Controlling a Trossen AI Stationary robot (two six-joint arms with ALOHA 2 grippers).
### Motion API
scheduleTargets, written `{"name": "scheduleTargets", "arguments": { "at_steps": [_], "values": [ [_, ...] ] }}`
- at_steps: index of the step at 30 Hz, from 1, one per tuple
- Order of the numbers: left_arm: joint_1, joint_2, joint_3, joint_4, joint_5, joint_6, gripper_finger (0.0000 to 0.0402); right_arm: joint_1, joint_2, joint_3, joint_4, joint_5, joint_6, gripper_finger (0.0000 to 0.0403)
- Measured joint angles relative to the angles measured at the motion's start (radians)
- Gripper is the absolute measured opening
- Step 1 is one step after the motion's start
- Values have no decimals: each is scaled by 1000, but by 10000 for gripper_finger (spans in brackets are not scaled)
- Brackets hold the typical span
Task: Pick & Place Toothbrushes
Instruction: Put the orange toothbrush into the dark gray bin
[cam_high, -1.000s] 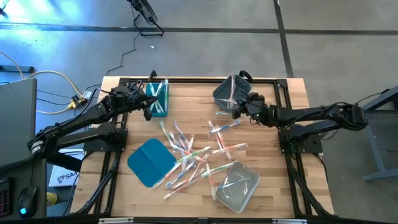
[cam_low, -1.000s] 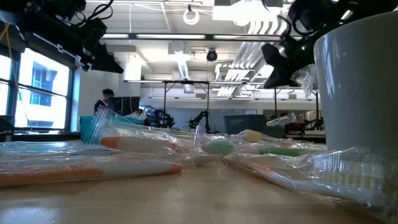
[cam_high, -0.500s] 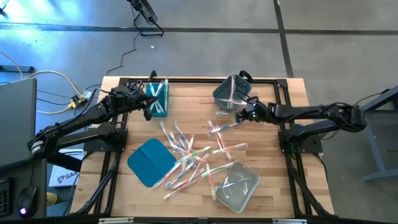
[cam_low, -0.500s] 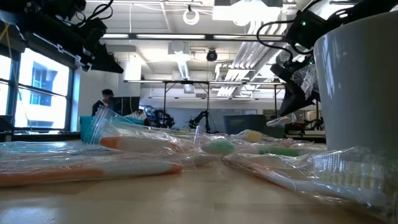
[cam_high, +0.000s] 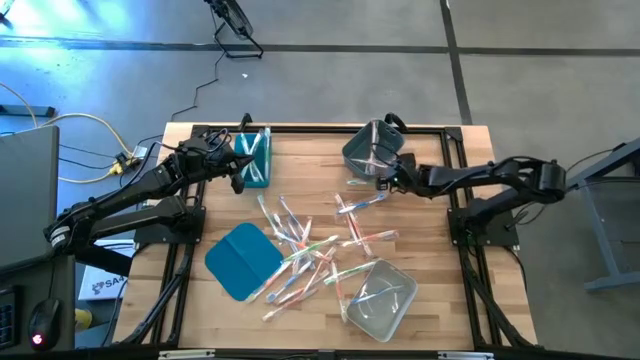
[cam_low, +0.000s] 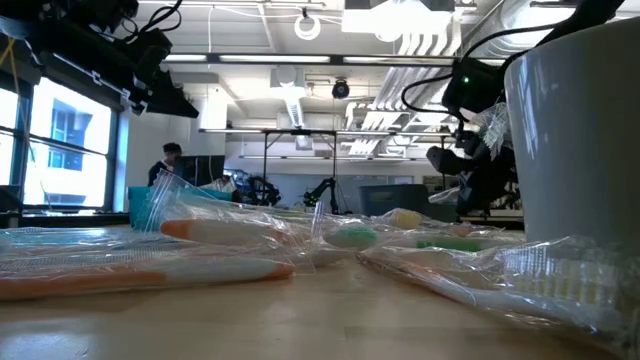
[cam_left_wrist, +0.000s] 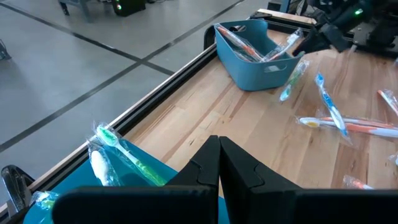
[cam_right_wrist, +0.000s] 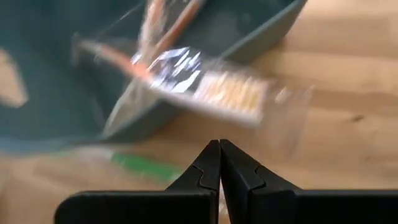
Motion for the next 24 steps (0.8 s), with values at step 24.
{"name": "scheduleTargets", "arguments": {
  "at_steps": [24],
  "values": [
    [0, 0, 0, -1, 0, 11, 1, -169, 8, 0, 273, 126, -242, 2]
  ]
}}
